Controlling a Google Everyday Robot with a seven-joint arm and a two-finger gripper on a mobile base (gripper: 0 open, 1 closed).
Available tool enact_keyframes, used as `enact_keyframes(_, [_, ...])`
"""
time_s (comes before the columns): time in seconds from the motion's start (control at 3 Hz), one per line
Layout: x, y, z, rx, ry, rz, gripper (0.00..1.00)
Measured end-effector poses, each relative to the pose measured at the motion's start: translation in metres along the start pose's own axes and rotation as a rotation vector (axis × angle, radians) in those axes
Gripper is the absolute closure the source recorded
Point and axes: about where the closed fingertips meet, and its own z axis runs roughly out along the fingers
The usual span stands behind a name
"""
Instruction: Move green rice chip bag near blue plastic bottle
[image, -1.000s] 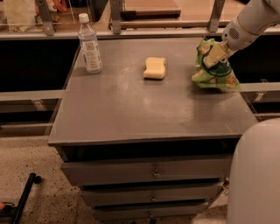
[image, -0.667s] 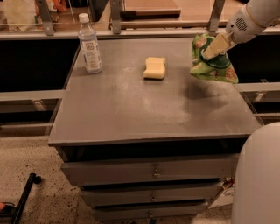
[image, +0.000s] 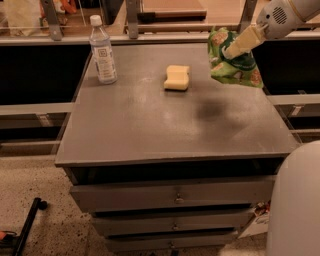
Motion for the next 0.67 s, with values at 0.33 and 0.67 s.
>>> enact_keyframes(0.33, [-0.017,0.034,-0.002,-0.056,-0.008,-0.078,1.0])
enact_keyframes(0.67, [-0.025,0.067,0.004,-0.098,0.015,-0.137,1.0])
